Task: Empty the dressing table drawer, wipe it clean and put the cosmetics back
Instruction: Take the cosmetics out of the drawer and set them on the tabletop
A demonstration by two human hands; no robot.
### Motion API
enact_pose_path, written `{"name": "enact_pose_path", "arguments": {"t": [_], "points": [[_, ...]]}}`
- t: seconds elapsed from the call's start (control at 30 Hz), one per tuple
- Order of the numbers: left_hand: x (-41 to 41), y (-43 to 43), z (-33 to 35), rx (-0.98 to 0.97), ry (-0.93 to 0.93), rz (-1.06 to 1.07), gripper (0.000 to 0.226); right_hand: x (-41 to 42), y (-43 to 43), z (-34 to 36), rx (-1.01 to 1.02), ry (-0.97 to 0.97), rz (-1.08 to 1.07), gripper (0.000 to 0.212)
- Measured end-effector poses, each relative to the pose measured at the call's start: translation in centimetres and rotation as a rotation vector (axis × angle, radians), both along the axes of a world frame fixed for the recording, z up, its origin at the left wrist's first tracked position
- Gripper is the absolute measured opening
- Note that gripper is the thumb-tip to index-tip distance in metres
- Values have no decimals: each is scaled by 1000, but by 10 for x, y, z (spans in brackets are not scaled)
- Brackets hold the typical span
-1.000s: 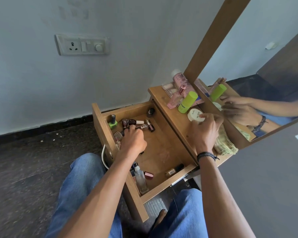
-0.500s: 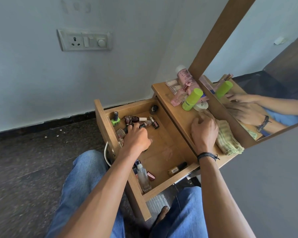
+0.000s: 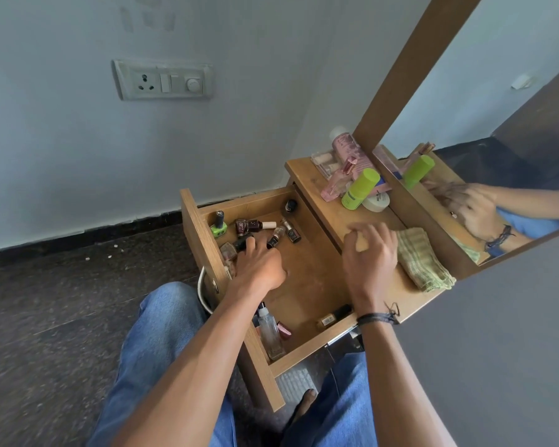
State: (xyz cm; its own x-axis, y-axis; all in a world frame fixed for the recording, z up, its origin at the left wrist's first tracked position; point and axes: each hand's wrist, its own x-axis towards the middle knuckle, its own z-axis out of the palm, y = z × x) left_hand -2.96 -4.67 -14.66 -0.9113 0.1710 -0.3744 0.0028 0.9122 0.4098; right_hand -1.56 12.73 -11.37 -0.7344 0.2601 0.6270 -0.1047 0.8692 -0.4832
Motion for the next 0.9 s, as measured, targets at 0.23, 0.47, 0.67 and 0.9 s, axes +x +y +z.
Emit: {"name": "enact_pose_path", "arguments": {"t": [0.23, 0.47, 0.67, 0.9], "points": [[3, -1, 3, 21, -37, -40, 44, 18, -44, -40, 2, -298, 192, 16], [4, 0, 2, 11, -4, -14, 38, -7, -54, -48, -20, -496, 242, 29], [0, -3, 0, 9, 57, 46, 42, -36, -59, -54, 230, -720, 480, 48], [-6, -8, 4, 114, 182, 289, 35, -32, -61, -65, 100, -673, 316, 29]]}}
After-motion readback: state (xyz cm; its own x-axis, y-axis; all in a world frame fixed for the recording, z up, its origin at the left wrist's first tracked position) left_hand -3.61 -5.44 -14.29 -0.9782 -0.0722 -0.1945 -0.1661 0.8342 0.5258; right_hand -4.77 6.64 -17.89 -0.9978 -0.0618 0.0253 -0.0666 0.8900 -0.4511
